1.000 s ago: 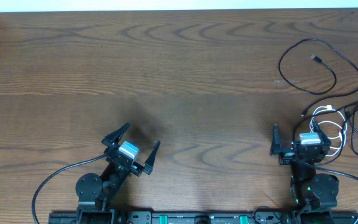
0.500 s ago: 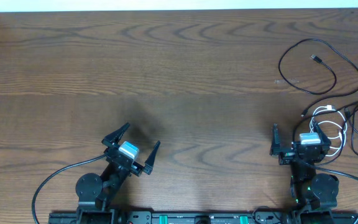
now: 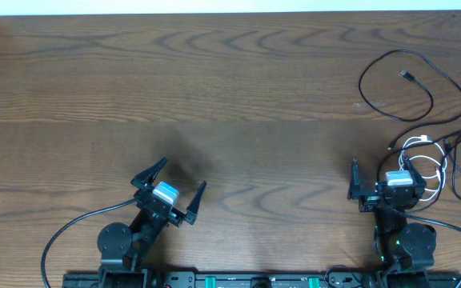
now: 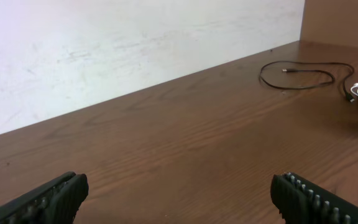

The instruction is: Untangle cables

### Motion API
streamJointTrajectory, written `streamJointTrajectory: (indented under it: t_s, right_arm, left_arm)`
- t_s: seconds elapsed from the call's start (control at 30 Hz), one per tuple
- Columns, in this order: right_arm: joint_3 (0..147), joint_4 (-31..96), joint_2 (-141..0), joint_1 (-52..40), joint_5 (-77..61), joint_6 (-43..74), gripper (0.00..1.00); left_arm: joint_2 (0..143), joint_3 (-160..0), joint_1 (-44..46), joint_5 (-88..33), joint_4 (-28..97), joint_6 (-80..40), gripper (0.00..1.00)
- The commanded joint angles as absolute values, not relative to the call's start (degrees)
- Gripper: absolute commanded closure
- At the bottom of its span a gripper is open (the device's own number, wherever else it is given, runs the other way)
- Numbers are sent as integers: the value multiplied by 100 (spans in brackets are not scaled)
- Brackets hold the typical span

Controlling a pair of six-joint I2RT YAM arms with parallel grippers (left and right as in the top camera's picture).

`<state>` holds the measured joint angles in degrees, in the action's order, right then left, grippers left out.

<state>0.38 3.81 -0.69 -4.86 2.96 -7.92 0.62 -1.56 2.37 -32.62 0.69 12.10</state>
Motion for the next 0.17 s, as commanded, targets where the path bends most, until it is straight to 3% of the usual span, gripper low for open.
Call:
streamJointTrajectory:
  t_s: [0.0,0.13]
  right_arm:
    - [32,405,-34,-523,281,-731,1]
    - [32,405,-34,-526,281,-731,1]
  left_arm:
    - [23,-23,259,-3190,237,1286,0]
    - [23,-23,259,-3190,237,1284,0]
